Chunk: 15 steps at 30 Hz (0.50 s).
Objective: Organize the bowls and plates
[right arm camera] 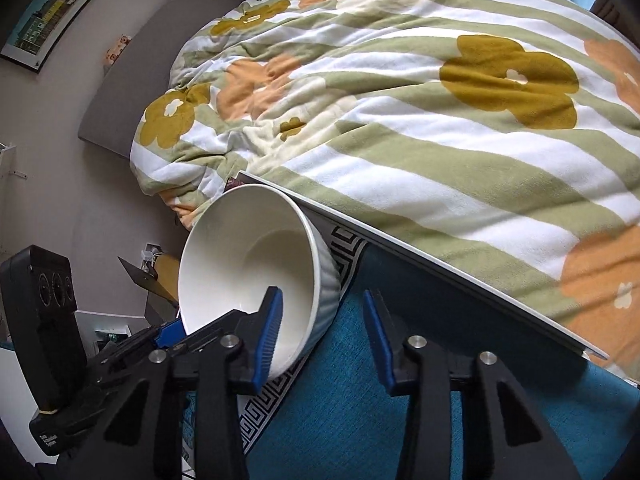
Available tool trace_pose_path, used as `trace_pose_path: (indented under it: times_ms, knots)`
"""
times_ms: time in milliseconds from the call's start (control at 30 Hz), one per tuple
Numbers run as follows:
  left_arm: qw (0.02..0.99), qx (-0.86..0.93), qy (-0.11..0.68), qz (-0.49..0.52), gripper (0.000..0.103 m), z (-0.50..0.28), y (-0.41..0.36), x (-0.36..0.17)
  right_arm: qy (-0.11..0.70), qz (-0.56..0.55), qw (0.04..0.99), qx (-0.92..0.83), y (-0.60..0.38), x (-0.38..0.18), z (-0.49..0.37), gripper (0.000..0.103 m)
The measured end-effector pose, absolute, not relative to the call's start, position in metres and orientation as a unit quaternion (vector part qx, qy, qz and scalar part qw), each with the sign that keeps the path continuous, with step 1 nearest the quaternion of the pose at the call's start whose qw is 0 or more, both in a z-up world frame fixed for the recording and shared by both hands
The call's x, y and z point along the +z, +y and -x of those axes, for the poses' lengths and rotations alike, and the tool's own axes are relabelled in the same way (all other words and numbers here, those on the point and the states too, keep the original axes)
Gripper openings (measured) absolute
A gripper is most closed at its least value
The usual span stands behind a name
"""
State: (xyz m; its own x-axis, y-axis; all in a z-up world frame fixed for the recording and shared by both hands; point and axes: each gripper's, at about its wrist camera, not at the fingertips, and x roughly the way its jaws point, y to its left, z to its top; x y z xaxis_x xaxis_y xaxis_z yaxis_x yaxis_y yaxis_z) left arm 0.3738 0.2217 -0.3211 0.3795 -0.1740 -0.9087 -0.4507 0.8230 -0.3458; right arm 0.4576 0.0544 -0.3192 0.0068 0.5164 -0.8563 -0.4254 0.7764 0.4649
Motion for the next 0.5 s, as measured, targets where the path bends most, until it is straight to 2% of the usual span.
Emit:
trace_pose_path:
  times_ms: [33,100,500]
  knots:
    - [0.780,0.094,0.552,0.280,0.023,-0.375,0.223,-0.323,0.622,-0.035,0.708,0.333,0.057,-0.321,-0.458,0.023]
    - [0.781,0.091,0.549,0.283,0.022,-0.375,0.226,-0.324,0.622,-0.034,0.706,0.335,0.059,-0.323,-0.457,0.017]
    - [0.794,0.096,0.541,0.259,0.022,-0.371,0.219,-0.311,0.607,-0.023,0.720,0.334,0.060,-0.314,-0.452,0.017]
